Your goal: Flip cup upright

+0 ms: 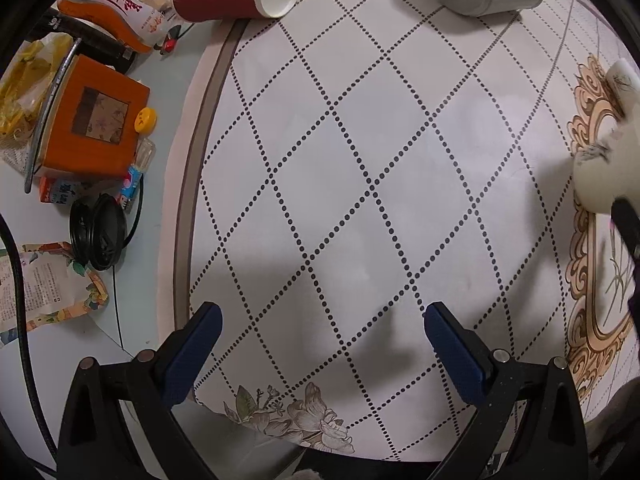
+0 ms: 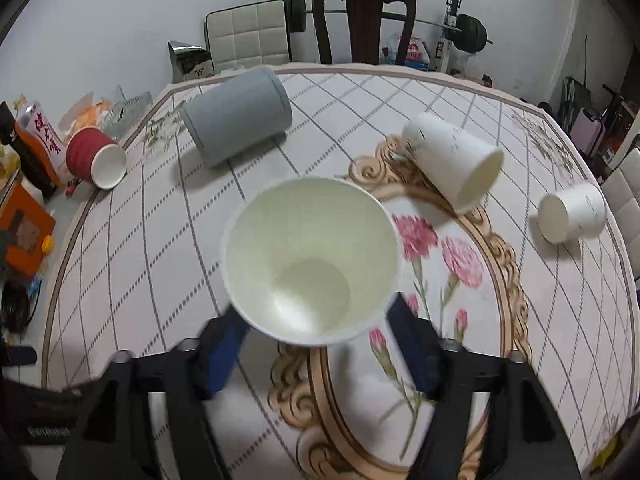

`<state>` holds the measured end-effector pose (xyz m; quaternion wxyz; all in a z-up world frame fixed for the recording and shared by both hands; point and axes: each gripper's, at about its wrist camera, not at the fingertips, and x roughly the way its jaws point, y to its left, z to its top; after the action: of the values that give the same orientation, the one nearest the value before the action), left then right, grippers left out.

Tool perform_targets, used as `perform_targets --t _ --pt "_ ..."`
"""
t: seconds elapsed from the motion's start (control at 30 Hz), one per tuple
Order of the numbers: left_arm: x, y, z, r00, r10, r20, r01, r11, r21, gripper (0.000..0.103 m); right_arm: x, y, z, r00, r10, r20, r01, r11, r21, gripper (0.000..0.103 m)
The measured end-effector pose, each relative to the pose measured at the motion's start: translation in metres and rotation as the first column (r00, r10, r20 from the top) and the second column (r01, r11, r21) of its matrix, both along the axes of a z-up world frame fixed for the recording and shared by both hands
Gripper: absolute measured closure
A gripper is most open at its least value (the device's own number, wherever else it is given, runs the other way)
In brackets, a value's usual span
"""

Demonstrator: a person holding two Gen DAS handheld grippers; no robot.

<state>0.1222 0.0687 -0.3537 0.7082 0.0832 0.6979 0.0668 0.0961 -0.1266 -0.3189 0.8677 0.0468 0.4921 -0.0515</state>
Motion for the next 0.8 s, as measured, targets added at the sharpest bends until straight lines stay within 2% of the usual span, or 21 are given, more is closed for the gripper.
perform_targets --t 0.2,0.3,0.37,0.4,0.53,0.8 --pt "-0.010 -0.010 0.024 0.997 -0.039 0.064 0.041 0.999 -0.020 0.000 -0.031 -0.008 0.013 0.998 -0.067 -0.015 0.067 0.998 -0.022 0.022" --pt "-0.017 -0.016 0.046 0.992 -0.053 0.111 0.057 0.998 -0.033 0.000 -0.045 -0.015 0.032 0.992 -0.123 -0.012 0.122 0.991 -0.056 0.011" --pt "-0.026 -0.021 0.068 0.986 -0.052 0.155 0.061 0.997 -0.053 0.000 -0.054 -0.019 0.048 0.989 -0.146 -0.001 0.146 0.987 -0.071 0.003" --pt "-0.028 -0.020 0.075 0.984 -0.051 0.169 0.062 0.996 -0.061 0.000 -0.057 -0.020 0.057 0.987 -0.160 -0.002 0.159 0.983 -0.095 0.002" --pt "-0.044 -0.026 0.118 0.966 -0.062 0.249 0.086 0.992 -0.087 0.000 -0.074 -0.025 0.098 0.984 -0.175 0.030 0.178 0.975 -0.136 0.000" --pt "-0.093 -0.043 0.207 0.915 -0.075 0.396 0.124 0.987 -0.100 0.000 -0.120 -0.037 0.189 0.984 -0.153 0.089 0.165 0.975 -0.150 0.000"
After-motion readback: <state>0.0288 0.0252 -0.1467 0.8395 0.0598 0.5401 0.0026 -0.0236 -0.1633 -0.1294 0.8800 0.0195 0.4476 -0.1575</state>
